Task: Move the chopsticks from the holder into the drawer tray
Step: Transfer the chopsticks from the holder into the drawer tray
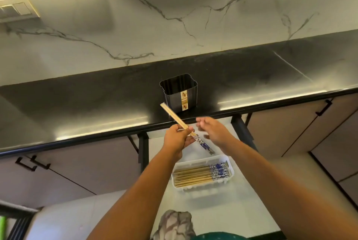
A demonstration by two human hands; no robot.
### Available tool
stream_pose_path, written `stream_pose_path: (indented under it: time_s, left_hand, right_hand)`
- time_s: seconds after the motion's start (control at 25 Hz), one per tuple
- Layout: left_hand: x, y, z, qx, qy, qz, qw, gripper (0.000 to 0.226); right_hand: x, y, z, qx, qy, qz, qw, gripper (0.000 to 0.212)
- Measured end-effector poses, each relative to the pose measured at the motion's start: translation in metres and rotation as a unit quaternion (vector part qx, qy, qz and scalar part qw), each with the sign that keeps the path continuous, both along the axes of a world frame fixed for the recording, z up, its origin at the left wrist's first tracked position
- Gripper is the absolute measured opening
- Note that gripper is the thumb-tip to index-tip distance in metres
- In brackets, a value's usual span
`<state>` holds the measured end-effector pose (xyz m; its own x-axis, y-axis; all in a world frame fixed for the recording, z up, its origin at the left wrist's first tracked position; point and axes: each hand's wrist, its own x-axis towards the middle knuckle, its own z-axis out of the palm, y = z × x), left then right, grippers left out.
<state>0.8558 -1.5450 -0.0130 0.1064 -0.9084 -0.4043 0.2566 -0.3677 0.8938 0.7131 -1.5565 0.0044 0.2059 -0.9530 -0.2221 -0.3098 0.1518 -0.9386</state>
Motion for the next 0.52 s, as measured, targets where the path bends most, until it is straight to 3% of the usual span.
stream_pose_path:
  time_s: [0.12, 0.24, 0.4, 0.52]
  left_hand:
    - [-0.016, 0.011, -0.033, 0.022, -0.055, 0.069, 0.996, 0.022]
    - [-0.033, 0.026, -0.067, 0.069, -0.068, 0.050, 0.994, 0.018]
    - [-0.027, 0.036, -0.096, 0.160, 0.006, 0.109, 0.981, 0.006]
    - [0.001, 0.044, -0.113, 0.246, 0.059, 0.189, 0.949, 0.005]
  right_hand:
    - [-0.004, 0.036, -0.054, -0.063, 0.220, 0.074, 0.971, 0.039]
    - [-0.011, 0.070, -0.103, -0.191, 0.407, 0.088, 0.889, 0.031]
    - [-0.048, 0.079, -0.136, -0.183, 0.405, 0.156, 0.882, 0.043]
    - [-0.076, 0.073, -0.152, -0.204, 0.422, 0.230, 0.853, 0.048]
